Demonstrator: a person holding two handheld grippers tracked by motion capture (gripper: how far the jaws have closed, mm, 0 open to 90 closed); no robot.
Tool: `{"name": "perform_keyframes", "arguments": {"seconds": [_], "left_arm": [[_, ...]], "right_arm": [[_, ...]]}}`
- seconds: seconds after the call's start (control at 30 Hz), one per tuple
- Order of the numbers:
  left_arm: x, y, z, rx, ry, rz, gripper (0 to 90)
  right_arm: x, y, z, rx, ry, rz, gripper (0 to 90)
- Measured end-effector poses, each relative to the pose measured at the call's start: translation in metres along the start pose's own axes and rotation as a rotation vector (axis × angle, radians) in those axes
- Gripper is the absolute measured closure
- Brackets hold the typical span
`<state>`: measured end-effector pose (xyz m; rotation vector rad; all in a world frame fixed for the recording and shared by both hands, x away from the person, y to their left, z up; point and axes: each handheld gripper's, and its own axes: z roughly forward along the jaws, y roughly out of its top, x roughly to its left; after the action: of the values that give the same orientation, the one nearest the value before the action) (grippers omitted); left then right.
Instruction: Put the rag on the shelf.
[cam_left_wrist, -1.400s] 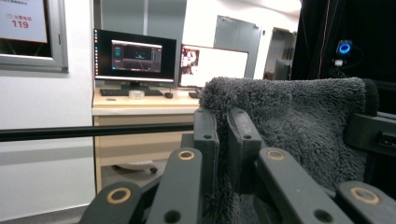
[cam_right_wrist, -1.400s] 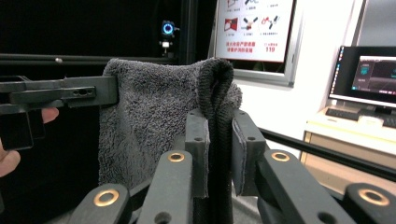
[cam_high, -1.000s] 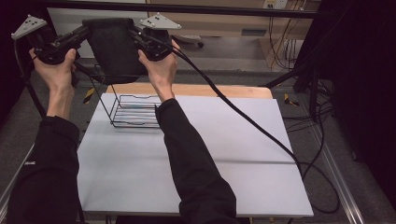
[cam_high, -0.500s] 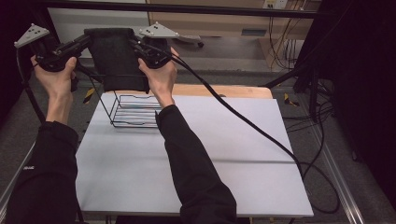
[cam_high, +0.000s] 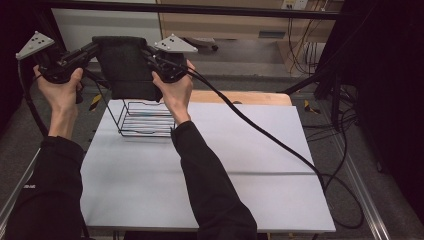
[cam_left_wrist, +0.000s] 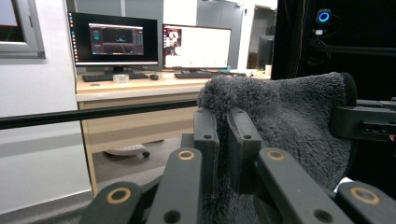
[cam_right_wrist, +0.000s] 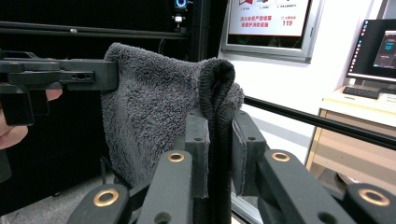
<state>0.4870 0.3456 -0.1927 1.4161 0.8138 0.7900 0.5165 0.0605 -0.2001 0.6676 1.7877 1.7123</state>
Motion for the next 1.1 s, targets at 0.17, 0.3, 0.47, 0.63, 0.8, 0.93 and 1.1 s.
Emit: {"name": "perform_keyframes", "arguments": {"seconds": [0.17,0.3,0.47,0.63,0.8,0.93,1.1], "left_arm": [[-0.002,-0.004,-0.007,-0.005,0.0,0.0,83.1],[-0.003,-0.006,-0.013,-0.002,0.002,0.006,83.1],[-0.004,-0.009,-0.017,-0.001,0.005,0.01,83.1],[-0.005,-0.014,-0.019,0.005,0.008,0.014,83.1],[-0.006,-0.017,-0.023,0.003,0.002,0.02,83.1],[-0.007,-0.02,-0.027,0.003,0.003,0.025,83.1],[-0.007,-0.024,-0.03,0.018,0.009,0.046,83.1]], "right_arm": [[0.006,-0.004,-0.004,-0.006,0.001,-0.021,79.4],[0.012,-0.006,-0.006,-0.013,0.008,-0.038,79.4],[0.016,-0.008,-0.008,-0.011,0.009,-0.05,79.3],[0.019,-0.01,-0.009,0.002,0.008,-0.061,79.3],[0.022,-0.012,-0.011,0.007,0.008,-0.074,79.3],[0.025,-0.013,-0.012,0.007,0.01,-0.081,79.3],[0.028,-0.015,-0.012,0.016,0.016,-0.084,79.3]]}}
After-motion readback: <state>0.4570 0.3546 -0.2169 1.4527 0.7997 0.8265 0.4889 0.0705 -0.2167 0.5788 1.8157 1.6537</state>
